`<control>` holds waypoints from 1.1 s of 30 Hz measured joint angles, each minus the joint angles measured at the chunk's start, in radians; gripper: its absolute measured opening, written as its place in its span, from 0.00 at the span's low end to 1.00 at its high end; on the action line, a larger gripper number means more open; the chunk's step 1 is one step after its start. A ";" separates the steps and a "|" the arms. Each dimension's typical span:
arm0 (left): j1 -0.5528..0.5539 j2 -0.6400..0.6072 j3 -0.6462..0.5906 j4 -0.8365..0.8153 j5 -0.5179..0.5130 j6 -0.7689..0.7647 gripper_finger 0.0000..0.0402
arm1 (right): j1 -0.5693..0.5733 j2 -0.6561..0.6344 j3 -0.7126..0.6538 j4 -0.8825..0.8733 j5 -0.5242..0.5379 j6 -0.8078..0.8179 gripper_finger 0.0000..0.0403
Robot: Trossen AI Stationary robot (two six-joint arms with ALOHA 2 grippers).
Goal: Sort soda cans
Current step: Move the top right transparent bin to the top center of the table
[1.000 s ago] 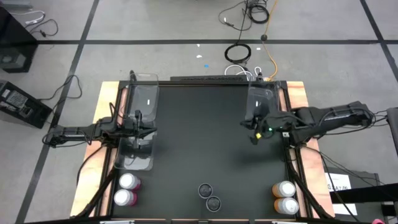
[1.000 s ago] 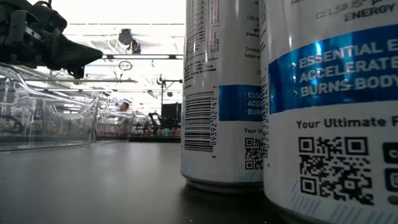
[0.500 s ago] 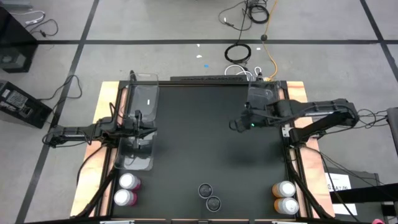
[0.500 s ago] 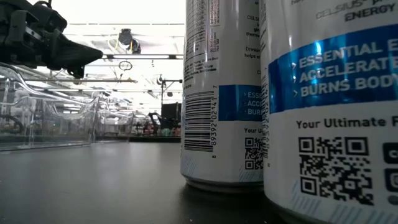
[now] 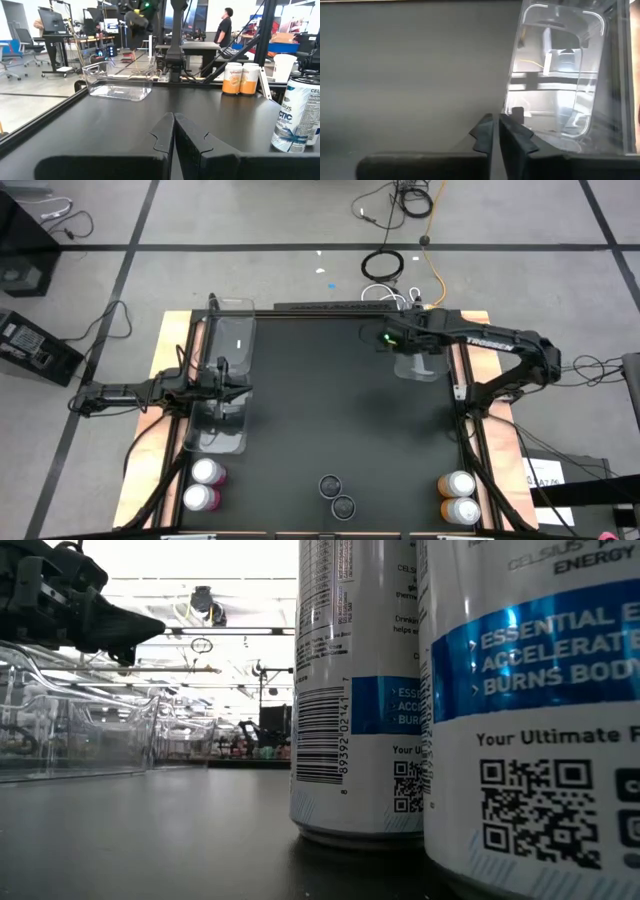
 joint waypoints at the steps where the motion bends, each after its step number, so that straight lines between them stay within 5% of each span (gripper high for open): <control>1: 0.000 0.000 0.000 0.000 0.000 0.000 0.06 | -0.013 0.009 0.000 0.009 -0.005 -0.013 0.10; 15: 0.000 0.000 0.000 0.000 0.000 0.000 0.06 | -0.128 0.185 -0.001 0.017 -0.037 -0.068 0.41; 21: 0.000 0.000 0.000 0.000 0.000 0.000 0.06 | -0.183 0.221 -0.052 0.034 -0.091 -0.105 0.42; 28: 0.000 0.000 0.000 0.000 0.000 0.000 0.06 | -0.222 0.176 -0.205 0.350 -0.197 -0.115 0.38; 33: 0.000 0.000 0.000 0.000 0.000 0.000 0.06 | -0.232 0.176 -0.243 0.343 -0.202 -0.103 0.32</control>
